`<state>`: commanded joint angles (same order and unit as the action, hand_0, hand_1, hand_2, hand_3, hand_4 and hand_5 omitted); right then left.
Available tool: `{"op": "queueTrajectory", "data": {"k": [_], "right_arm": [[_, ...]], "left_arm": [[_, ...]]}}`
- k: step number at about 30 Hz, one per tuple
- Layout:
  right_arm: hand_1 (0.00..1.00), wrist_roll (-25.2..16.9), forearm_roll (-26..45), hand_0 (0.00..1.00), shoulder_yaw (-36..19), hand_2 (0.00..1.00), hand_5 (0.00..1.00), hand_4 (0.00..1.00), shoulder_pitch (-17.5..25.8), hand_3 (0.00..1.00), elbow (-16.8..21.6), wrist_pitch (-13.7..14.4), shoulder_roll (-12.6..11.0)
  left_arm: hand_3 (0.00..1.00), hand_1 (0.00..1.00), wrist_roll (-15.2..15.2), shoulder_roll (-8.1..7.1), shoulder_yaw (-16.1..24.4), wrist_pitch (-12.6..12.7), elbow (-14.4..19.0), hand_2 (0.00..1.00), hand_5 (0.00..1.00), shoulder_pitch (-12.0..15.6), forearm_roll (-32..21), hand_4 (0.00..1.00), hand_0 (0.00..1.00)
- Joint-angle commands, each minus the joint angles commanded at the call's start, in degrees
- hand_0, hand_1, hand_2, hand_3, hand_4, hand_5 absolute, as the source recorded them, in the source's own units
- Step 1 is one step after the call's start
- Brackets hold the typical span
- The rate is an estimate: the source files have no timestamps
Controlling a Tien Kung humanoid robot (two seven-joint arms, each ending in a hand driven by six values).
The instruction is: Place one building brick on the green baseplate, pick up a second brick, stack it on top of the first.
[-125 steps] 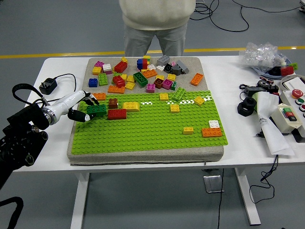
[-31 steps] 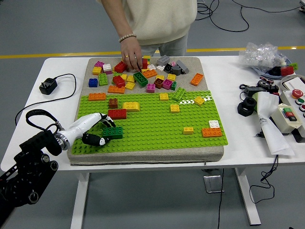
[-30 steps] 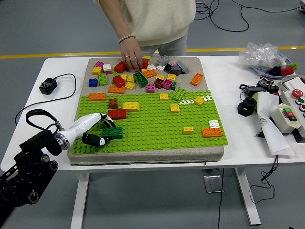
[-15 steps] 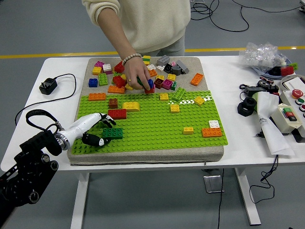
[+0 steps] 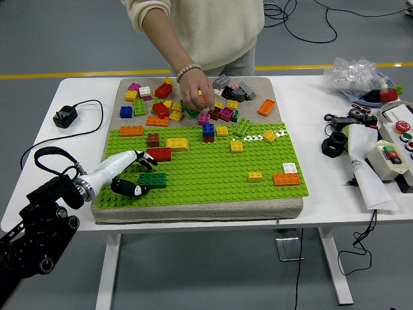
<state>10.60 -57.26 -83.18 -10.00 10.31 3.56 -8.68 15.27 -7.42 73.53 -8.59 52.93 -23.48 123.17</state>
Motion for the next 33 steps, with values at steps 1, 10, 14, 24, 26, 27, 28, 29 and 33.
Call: {"op": "queueTrajectory", "data": {"k": [1,10,14,24,26,27,28,29,33], "right_arm": [[0.747,-0.01,0.02,0.791,0.02,0.788,0.637,0.922,0.01,0.76,0.0,-0.02,0.01],[0.747,-0.04,0.2,0.791,0.13,0.788,0.637,0.922,0.07,0.759,0.0,-0.09,0.04],[0.747,-0.05,0.3,0.791,0.12,0.787,0.638,0.921,0.1,0.758,0.0,-0.16,0.05],[0.747,-0.2,0.56,0.79,0.06,0.784,0.637,0.921,0.11,0.757,0.0,-0.14,0.07],[0.747,-0.21,0.57,0.79,0.0,0.784,0.637,0.921,0.15,0.757,0.0,-0.14,0.06],[0.747,-0.21,0.57,0.79,0.0,0.784,0.637,0.921,0.16,0.757,0.0,-0.14,0.06],[0.747,-0.19,0.54,0.79,-0.06,0.784,0.637,0.921,0.19,0.757,0.0,-0.17,0.06],[0.747,-0.2,0.56,0.79,-0.06,0.784,0.637,0.921,0.22,0.757,0.0,-0.19,0.05],[0.746,-0.27,0.69,0.791,0.05,0.785,0.637,0.92,0.16,0.756,0.0,-0.15,0.05]], "left_arm": [[0.728,0.771,0.0,0.01,0.03,0.03,-0.04,0.686,0.094,-0.03,-0.03,0.861,0.882],[0.732,0.773,0.09,0.18,0.19,0.1,-0.61,0.691,0.101,-0.38,-0.15,0.871,0.886],[0.734,0.774,0.14,0.05,0.34,-0.28,0.48,0.692,0.104,-0.03,-0.37,0.877,0.889],[0.74,0.82,0.08,-1.21,1.21,-1.36,8.69,0.78,0.163,3.01,-0.25,0.938,0.947],[0.74,0.82,-0.24,-1.71,1.06,-1.68,10.89,0.78,0.163,3.95,0.35,0.938,0.947],[0.74,0.82,-0.31,-1.8,1.03,-1.74,11.36,0.78,0.163,4.12,0.47,0.938,0.947],[0.74,0.82,-0.64,-2.0,0.93,-2.1,12.38,0.78,0.163,4.61,1.23,0.938,0.947],[0.74,0.82,-0.87,-2.11,0.84,-2.47,12.99,0.78,0.163,4.93,2.02,0.938,0.947],[0.648,0.995,-1.33,-2.14,0.33,-3.73,13.1,0.955,0.499,5.35,4.67,0.998,0.998]]}}
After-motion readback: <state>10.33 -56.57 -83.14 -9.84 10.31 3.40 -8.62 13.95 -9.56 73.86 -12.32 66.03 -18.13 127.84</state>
